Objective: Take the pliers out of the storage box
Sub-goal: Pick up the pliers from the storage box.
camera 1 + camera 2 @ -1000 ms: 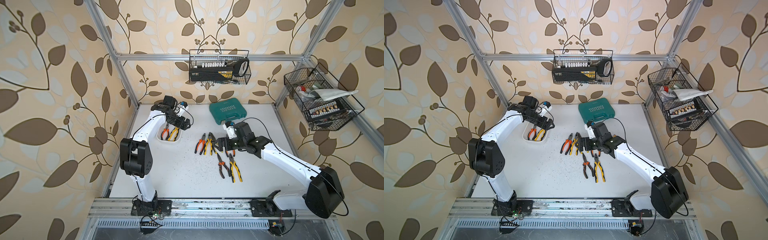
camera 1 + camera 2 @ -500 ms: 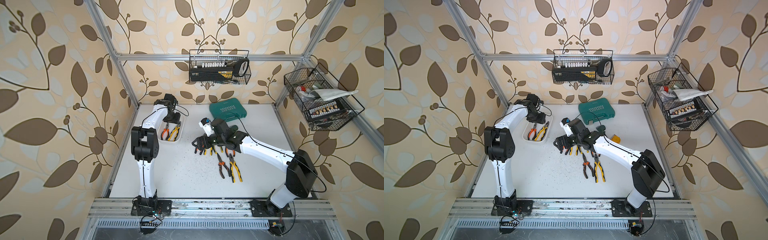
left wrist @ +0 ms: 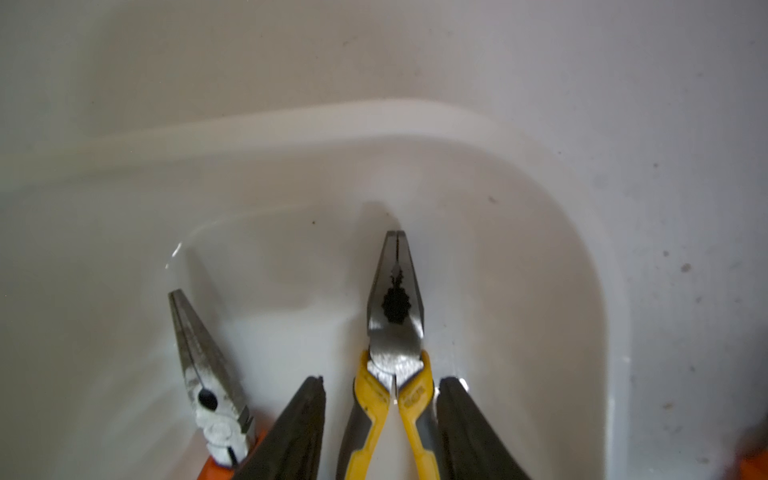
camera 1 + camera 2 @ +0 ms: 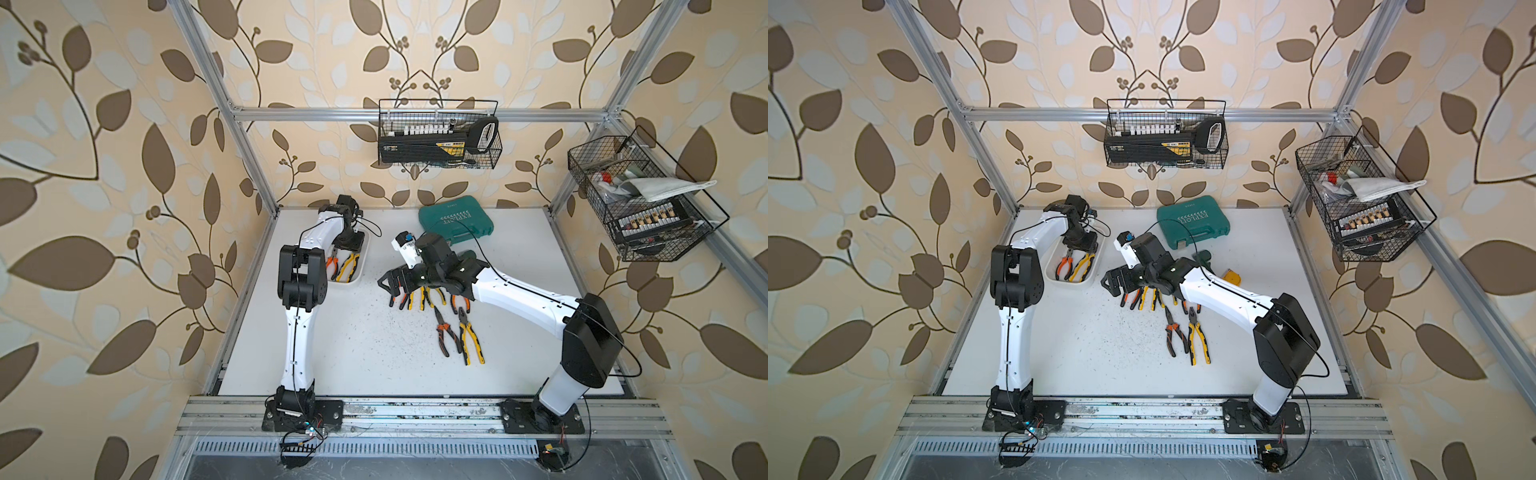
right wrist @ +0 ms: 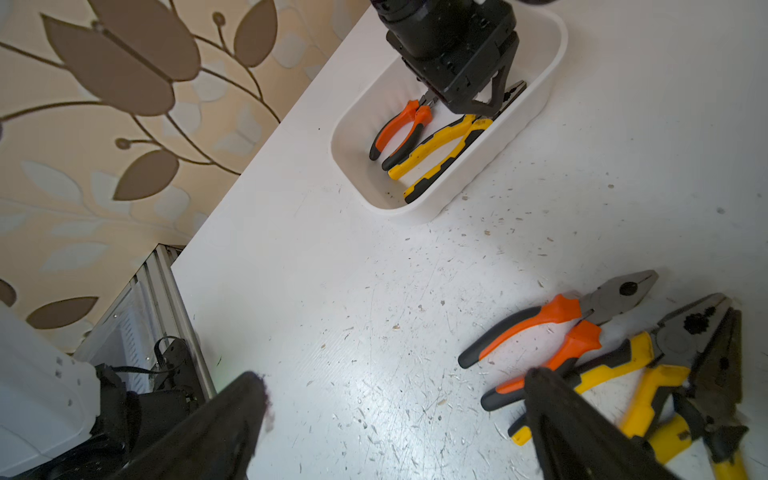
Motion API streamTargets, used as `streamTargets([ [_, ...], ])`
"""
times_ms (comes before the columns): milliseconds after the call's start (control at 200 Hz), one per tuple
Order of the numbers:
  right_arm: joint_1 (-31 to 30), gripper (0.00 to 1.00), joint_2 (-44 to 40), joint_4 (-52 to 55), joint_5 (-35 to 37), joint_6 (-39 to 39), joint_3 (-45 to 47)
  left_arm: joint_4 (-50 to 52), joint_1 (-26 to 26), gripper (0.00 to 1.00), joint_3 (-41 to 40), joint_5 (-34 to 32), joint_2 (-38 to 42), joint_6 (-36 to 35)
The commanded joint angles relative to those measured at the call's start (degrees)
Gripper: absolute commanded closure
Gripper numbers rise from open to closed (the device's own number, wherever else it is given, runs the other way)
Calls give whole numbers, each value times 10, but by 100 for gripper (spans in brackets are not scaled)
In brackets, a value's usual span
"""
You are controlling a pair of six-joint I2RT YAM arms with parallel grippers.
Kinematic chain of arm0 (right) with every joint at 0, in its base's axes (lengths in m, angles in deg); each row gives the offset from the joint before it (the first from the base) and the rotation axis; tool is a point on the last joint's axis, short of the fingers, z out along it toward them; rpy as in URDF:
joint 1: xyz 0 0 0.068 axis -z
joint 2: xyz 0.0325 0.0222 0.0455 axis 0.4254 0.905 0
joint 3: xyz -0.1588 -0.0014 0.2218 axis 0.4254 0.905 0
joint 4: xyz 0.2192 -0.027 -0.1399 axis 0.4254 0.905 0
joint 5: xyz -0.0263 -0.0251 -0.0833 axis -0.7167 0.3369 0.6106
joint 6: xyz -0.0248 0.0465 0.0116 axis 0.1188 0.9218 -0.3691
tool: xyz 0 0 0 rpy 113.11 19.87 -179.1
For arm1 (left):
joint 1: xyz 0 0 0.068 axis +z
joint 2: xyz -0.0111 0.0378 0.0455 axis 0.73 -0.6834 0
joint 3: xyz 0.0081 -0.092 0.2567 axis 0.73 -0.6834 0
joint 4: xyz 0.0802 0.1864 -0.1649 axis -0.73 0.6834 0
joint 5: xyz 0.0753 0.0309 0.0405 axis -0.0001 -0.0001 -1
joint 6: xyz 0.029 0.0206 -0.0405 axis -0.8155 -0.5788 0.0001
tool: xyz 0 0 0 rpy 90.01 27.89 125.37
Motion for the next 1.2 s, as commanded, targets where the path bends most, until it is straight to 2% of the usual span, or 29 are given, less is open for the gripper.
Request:
streamTargets([
  [0,-4,1,11,12,1,-6,-20,-3,1,53,33,17,-12,-4],
  [490,-4,0,17,23,1,-7,-27,6,1,52,18,19,-52,10],
  [610,-4,0,15,24,4,-7,-25,7,1,63,18,23,-52,11],
  [705,-4,0,16,25,2,-5,-24,5,1,78,19,18,-52,8],
  [820,-4,0,16,25,0,-2,-24,8,1,91,24,14,-51,8],
  [1195,-4,1,16,20,-4,3,-20,14,8,96,34,-19,-4,22],
])
